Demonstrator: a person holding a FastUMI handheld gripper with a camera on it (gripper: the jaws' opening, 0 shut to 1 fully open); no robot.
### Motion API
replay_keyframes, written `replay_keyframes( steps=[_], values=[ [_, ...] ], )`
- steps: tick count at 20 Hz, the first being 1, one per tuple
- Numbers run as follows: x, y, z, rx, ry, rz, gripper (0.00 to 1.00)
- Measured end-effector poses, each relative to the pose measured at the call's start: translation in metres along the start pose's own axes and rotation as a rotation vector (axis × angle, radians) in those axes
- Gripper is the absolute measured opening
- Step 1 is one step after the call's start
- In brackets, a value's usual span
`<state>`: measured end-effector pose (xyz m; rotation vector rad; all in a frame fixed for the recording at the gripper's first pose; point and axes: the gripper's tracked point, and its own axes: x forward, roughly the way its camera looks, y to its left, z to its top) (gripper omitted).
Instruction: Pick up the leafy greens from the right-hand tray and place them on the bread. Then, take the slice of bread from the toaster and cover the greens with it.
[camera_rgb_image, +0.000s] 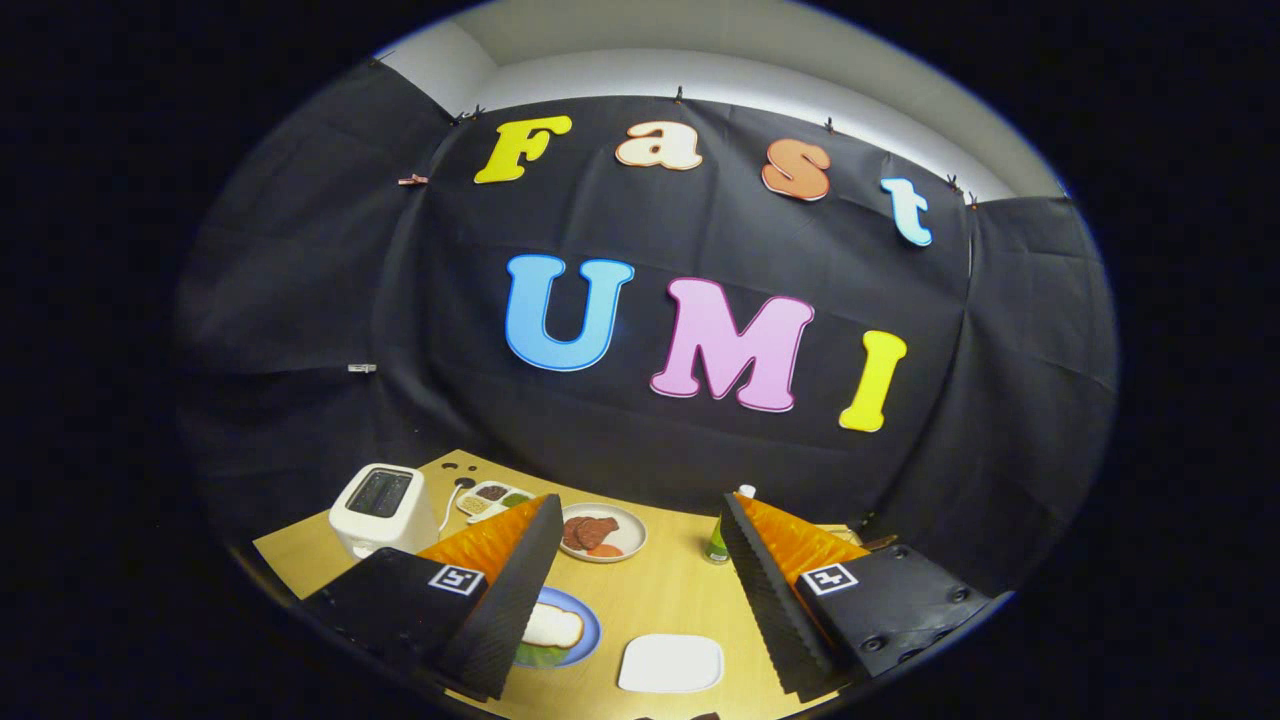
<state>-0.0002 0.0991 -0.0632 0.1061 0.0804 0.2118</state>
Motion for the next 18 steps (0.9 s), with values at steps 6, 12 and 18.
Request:
replay_keyframes(
  steps=[6, 12, 18],
  values=[
    [-0.004, -0.009, -0.004, -0.008, -0.009, -0.026, 0.97],
    [-0.001, -0.008, 0.004, 0.003, -0.040, -0.016, 0.98],
    [0.002, -0.007, 0.013, -0.002, -0.056, -0.005, 0.98]
  ],
)
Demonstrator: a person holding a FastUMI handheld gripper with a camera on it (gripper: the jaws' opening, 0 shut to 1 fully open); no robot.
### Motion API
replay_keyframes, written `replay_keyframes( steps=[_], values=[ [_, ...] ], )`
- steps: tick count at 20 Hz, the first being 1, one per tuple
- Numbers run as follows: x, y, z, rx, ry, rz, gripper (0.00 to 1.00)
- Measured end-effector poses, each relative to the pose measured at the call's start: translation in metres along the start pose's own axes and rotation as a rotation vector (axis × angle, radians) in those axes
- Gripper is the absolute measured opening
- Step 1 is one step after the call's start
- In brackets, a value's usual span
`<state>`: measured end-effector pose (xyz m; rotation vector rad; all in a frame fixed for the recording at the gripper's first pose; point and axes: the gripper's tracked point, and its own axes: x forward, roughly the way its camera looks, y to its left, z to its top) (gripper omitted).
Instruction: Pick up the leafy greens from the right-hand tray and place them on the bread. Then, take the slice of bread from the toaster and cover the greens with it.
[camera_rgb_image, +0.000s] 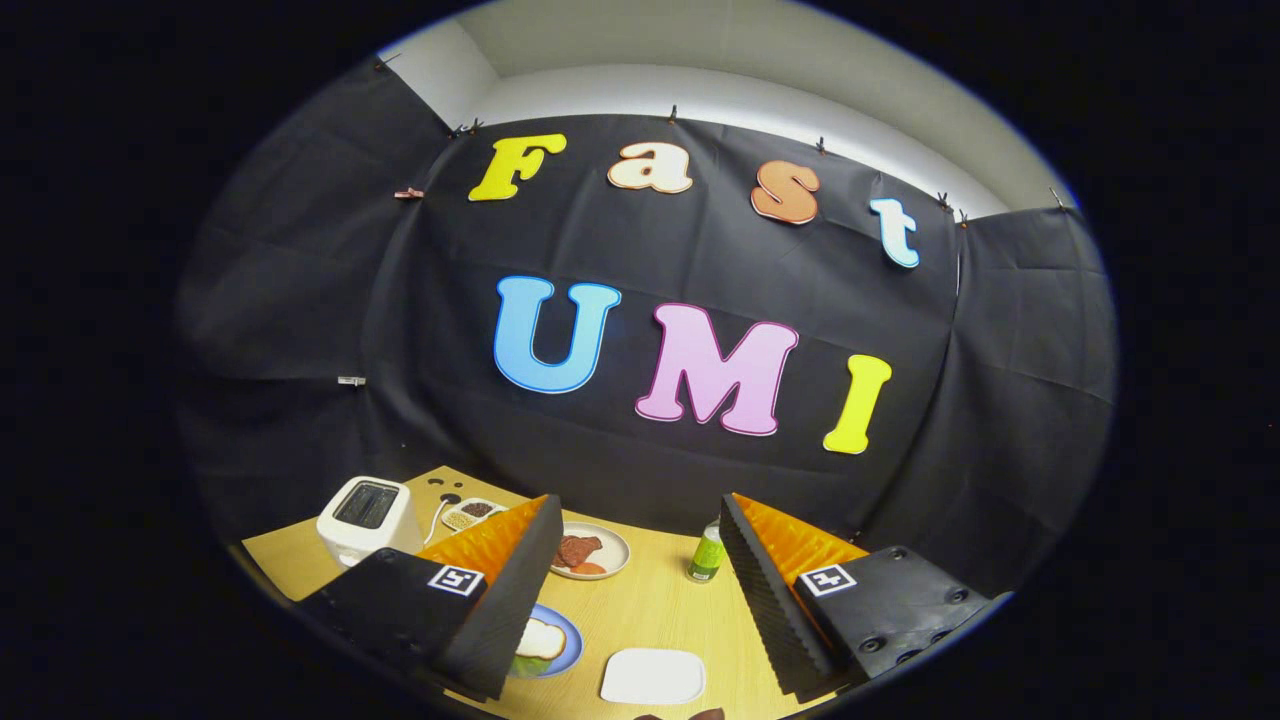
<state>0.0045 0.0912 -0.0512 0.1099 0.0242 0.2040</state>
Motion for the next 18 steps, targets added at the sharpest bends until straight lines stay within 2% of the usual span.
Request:
replay_keyframes(
  steps=[10, 18],
  values=[
    [-0.003, 0.014, 0.004, -0.007, -0.003, 0.057, 0.98],
    [-0.012, 0.010, 0.000, 0.006, 0.007, 0.039, 0.98]
  ],
)
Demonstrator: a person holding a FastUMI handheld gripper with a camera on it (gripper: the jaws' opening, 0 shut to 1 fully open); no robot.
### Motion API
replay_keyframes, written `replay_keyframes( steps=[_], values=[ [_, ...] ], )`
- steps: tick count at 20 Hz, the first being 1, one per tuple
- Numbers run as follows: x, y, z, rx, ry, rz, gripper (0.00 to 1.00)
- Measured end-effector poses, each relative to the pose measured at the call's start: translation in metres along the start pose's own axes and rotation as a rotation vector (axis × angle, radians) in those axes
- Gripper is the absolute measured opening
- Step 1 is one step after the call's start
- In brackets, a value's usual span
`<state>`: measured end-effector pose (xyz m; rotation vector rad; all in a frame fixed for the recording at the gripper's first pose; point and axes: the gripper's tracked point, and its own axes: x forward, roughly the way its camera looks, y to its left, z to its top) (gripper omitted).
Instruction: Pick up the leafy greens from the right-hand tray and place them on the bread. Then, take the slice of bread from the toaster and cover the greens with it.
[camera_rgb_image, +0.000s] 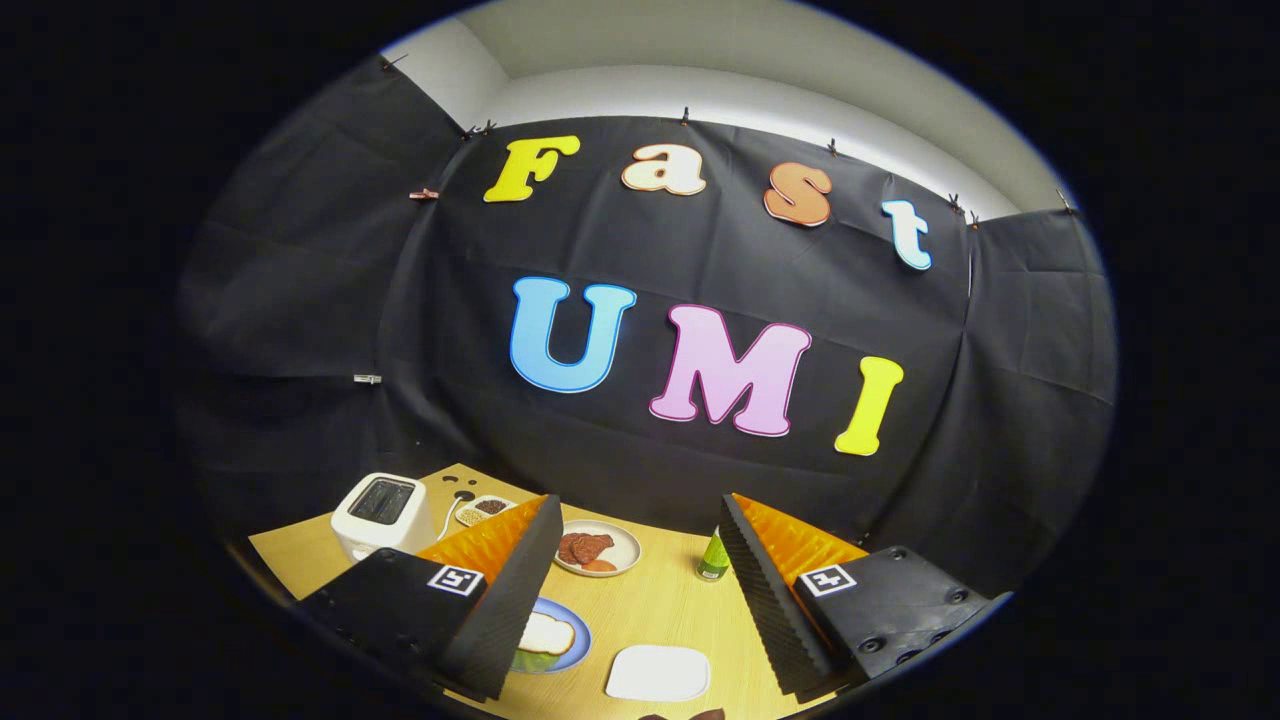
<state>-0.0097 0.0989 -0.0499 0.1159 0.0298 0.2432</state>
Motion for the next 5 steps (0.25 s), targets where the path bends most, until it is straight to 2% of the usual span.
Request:
replay_keyframes(
  steps=[5],
  values=[
    [-0.0027, -0.0052, 0.0012, 0.001, -0.008, -0.013, 0.98]
  ],
)
